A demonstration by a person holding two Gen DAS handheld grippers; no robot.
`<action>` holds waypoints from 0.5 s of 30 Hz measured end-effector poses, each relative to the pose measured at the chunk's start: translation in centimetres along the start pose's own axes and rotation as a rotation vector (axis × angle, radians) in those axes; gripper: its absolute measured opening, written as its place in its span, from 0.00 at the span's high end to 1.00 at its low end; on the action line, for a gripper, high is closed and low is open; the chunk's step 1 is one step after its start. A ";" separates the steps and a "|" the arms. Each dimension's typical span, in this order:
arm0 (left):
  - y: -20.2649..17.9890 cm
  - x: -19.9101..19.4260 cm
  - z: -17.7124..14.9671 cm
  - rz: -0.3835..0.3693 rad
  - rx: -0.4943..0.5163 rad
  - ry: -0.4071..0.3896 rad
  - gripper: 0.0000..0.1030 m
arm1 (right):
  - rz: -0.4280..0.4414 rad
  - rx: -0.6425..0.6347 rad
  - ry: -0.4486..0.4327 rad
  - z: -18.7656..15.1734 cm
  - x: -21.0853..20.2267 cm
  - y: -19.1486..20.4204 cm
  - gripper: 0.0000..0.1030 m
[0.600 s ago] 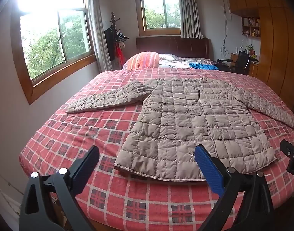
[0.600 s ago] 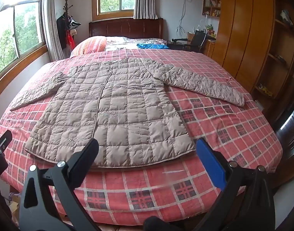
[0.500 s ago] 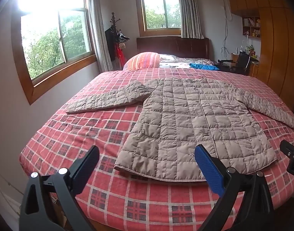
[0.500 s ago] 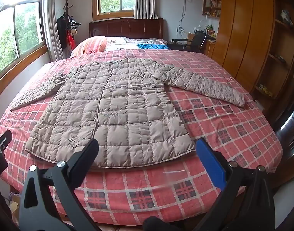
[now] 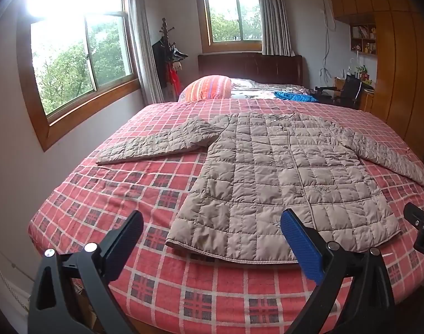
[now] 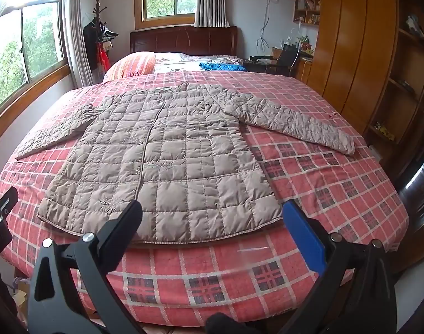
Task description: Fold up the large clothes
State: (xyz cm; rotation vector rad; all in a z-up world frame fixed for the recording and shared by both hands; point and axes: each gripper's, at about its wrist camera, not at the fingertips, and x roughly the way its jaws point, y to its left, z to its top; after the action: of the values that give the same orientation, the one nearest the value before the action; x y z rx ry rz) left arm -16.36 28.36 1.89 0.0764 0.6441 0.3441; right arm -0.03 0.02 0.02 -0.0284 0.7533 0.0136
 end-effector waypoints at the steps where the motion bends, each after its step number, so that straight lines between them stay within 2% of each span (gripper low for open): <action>1: 0.0 0.0 0.0 0.000 0.000 0.000 0.04 | 0.001 0.000 0.001 0.0 0.0 0.0 0.03; 15: -0.1 0.0 -0.1 0.000 0.002 0.002 0.04 | 0.002 0.000 0.003 0.1 0.4 0.7 0.03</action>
State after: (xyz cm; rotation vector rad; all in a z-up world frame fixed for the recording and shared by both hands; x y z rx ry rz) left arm -16.41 28.27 1.85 0.0777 0.6462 0.3436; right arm 0.32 0.77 -0.16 -0.0277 0.7566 0.0156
